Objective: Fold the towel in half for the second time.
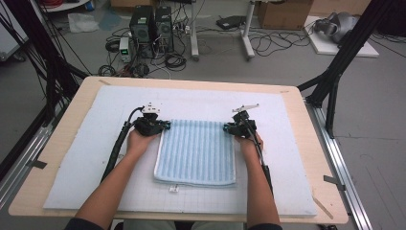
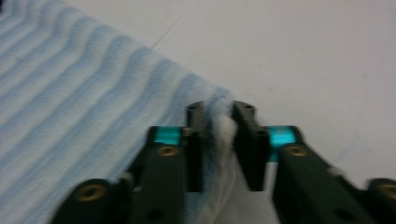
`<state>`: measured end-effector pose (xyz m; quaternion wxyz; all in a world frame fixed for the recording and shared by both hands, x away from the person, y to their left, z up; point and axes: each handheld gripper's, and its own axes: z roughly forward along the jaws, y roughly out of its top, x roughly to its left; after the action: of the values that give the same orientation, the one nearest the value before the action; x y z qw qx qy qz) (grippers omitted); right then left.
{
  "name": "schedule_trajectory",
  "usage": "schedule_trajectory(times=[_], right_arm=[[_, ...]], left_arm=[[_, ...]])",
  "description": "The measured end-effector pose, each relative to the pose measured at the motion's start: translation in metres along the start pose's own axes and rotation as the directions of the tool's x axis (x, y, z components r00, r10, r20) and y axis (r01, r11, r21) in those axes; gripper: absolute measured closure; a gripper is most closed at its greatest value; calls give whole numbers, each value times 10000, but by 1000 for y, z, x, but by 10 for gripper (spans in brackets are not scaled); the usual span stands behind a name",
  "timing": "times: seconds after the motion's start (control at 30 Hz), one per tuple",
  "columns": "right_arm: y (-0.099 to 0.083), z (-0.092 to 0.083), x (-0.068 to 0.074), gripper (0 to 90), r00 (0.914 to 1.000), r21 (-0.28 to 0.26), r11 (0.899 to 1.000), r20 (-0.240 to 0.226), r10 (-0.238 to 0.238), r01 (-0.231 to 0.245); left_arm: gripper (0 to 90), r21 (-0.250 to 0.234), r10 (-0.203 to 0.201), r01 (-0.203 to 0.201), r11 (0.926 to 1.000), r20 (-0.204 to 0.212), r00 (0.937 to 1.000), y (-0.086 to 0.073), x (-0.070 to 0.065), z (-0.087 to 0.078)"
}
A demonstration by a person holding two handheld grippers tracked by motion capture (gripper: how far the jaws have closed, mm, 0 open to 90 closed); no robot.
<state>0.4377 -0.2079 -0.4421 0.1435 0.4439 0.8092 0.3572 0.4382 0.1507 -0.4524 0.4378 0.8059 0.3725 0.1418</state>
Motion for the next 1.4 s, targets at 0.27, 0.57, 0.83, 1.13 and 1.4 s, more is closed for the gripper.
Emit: schedule_trajectory(times=[0.27, 0.57, 0.83, 1.13, 1.4], right_arm=[[10, -9, 7, 838, 9975, -824, 9959, 634, -320, 371], [27, -21, 6, 831, 9993, -1939, 9810, 383, -16, 90], [21, -38, 12, 830, 9996, -2299, 9731, -182, -222, 174], [9, -65, 31, 825, 9948, -2656, 9618, -563, -848, 669], [-5, -80, 43, 825, 9895, -3028, 9494, -882, -1145, 829]], left_arm=[[858, -1184, -1193, 1227, 9854, 350, 9922, 3, 13, -10], [856, -2265, -1302, 1454, 9631, 807, 9882, 13, 22, -29], [854, -2541, -1150, 1466, 9560, 1351, 9841, 9, 15, -45], [851, -3108, -567, 1028, 9449, 1539, 9865, -4, -5, -71], [850, -3354, -107, 674, 9396, 1679, 9858, -19, -18, -83]])
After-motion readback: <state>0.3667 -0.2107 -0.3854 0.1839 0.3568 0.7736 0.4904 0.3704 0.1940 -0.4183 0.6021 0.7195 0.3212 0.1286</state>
